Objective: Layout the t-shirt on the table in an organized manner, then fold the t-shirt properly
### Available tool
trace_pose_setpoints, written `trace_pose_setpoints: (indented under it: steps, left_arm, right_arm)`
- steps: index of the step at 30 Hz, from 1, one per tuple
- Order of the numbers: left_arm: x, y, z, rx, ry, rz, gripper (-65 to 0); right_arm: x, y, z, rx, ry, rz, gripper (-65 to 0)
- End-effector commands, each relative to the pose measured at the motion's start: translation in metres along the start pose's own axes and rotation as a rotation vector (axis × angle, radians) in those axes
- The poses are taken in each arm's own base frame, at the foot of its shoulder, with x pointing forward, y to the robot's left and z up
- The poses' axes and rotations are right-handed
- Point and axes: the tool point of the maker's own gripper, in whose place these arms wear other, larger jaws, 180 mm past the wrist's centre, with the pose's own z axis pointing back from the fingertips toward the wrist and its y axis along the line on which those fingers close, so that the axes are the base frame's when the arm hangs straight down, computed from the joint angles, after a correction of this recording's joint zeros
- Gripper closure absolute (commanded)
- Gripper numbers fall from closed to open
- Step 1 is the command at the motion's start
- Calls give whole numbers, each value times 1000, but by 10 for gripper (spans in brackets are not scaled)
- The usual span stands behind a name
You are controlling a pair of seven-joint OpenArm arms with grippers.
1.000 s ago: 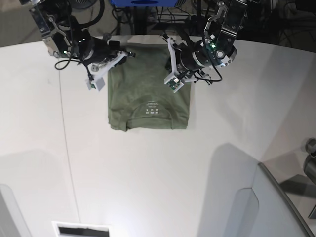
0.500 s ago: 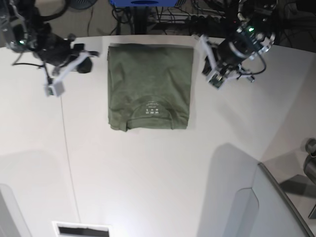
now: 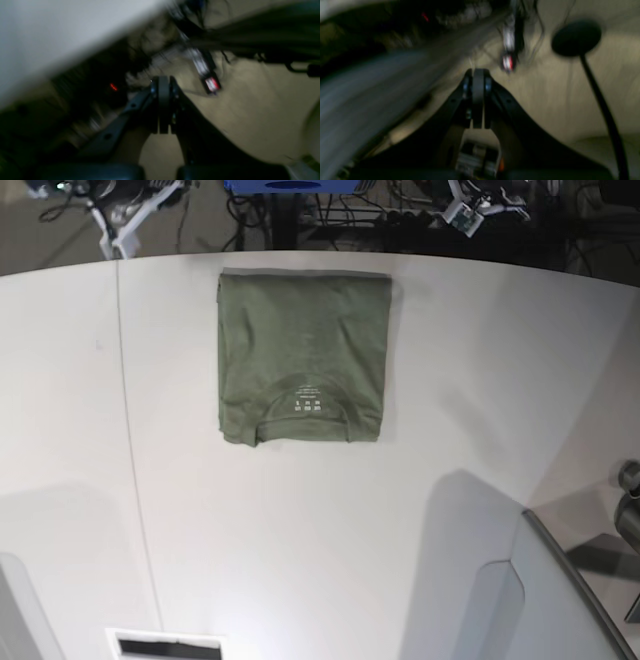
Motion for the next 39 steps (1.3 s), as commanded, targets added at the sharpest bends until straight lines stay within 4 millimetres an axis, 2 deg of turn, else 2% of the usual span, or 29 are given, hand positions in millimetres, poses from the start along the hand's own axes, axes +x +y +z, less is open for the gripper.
trace_pose_setpoints:
  steps: [1,6,9,12,14,15,16,17,18,21,25,27,29,33,39]
  left_arm:
    - [-7,-4,-4,-8,6,35,0]
    - [-47,-30,-54,-86,2,187,0]
    - [-76,-41,-89,-118,45,261,0]
    - [-116,-31,-124,-33,119,334,0]
    - [-142,-28,-137,6,183,323,0]
    - [-148,-24,-139,22,199,291,0]
    - [-149,-19,-140,35,197,250,0]
    - [-125,-14,-150,44,127,203,0]
    - [-110,-10,-154,49,78,161,0]
    - [-111,-3,-155,68,103,143,0]
    - [-81,0,-166,82,34,181,0]
    - [-77,1,-168,93,23,204,0]
    - [-73,-6,-170,82,17,205,0]
    - [-74,-2,-170,94,22,205,0]
    - [-88,41,-159,233,54,144,0]
  right_arm:
    - [3,-6,-9,-28,-5,21,0]
    - [-37,-45,-78,-241,134,169,0]
    - [-61,-79,-112,-383,231,255,0]
    - [-82,-120,-130,-501,274,337,0]
    - [-79,-131,-136,-525,211,411,0]
    - [-75,-134,-137,-525,161,449,0]
    - [-70,-133,-137,-518,110,478,0]
    - [-65,-133,-137,-508,53,493,0]
    - [-54,-127,-139,-493,-23,504,0]
    - [-40,-116,-137,-464,-168,479,0]
    - [-42,-119,-135,-496,-202,325,0]
    - [-46,-115,-136,-504,-206,246,-5]
    - [-48,-119,-134,-522,-212,187,-6]
    - [-49,-126,-131,-546,-220,122,-6]
    - [-43,-126,-131,-547,-233,118,-6]
